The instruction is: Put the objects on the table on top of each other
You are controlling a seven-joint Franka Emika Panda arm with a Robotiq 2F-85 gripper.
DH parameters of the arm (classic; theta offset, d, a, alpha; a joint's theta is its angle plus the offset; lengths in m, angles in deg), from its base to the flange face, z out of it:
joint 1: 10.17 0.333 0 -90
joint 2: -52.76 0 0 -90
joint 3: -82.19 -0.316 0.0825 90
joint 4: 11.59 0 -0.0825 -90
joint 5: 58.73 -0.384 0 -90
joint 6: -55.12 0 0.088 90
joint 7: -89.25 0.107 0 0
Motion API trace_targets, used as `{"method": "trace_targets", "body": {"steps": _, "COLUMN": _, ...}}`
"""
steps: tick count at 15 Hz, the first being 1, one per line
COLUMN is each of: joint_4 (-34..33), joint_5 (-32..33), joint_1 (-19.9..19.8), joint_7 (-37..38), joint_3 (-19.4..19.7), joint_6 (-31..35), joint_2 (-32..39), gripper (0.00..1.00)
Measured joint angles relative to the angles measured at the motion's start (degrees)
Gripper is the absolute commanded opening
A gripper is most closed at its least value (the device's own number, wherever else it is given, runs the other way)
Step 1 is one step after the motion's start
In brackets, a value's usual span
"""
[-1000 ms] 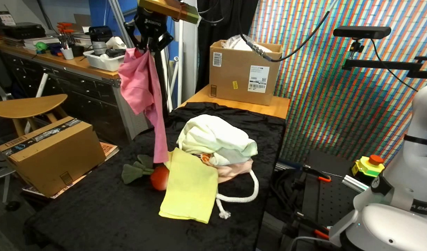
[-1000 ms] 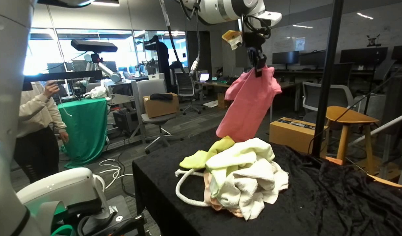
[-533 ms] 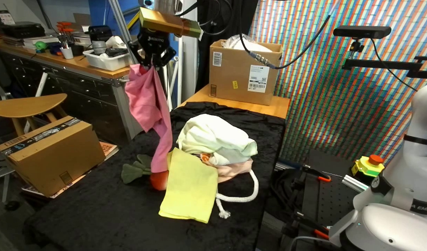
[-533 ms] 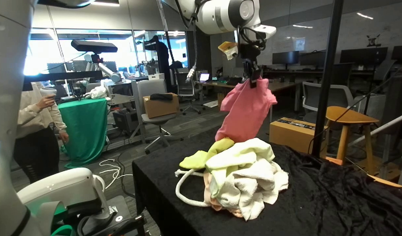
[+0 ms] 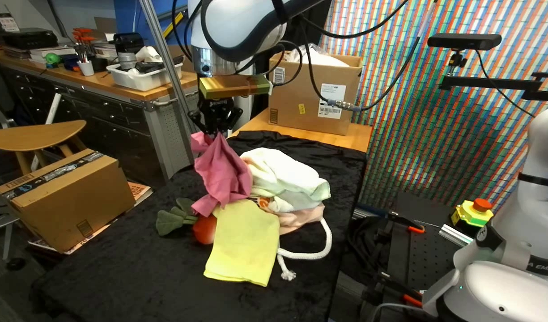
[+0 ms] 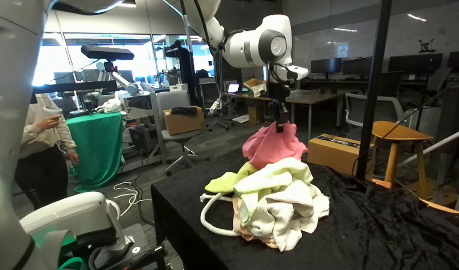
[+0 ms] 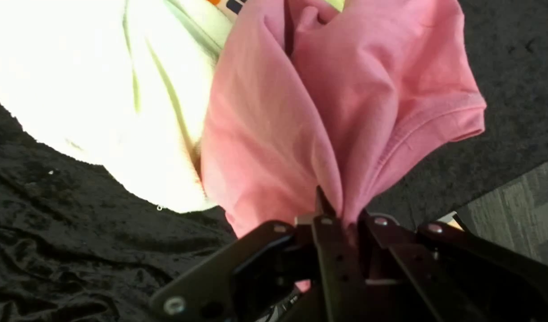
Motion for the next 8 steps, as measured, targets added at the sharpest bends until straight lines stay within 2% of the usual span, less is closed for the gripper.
{"method": "trace_targets", "body": {"steps": 1, "joint_4": 0.7, "joint_5": 0.0, "joint_1": 0.0, "joint_7": -0.7, "joint_3": -0.2, "joint_6": 0.0, "joint_2": 0.1, "gripper": 0.03}}
{"method": "trace_targets", "body": {"steps": 2, "joint_4": 1.2, "joint_5": 0.0, "joint_1": 0.1, "joint_7": -1.6, "joint_3": -0.4, "joint_6": 0.0, "joint_2": 0.2, "gripper": 0.32}}
{"method": "trace_targets", "body": {"steps": 3, "joint_4": 1.7, "joint_5": 0.0, "joint_1": 0.1, "joint_7": -2.7, "joint_3": -0.8, "joint_6": -0.1, "joint_2": 0.2, "gripper": 0.33}}
{"method": "trace_targets", "body": {"steps": 4, "joint_4": 2.0, "joint_5": 0.0, "joint_1": 0.1, "joint_7": -3.6, "joint_3": -1.1, "joint_6": -0.3, "joint_2": 0.3, "gripper": 0.39}}
{"method": "trace_targets", "body": {"steps": 8, "joint_4": 2.4, "joint_5": -0.1, "joint_1": 0.4, "joint_7": -6.6, "joint_3": -1.8, "joint_6": -1.0, "joint_2": 0.4, "gripper": 0.71}}
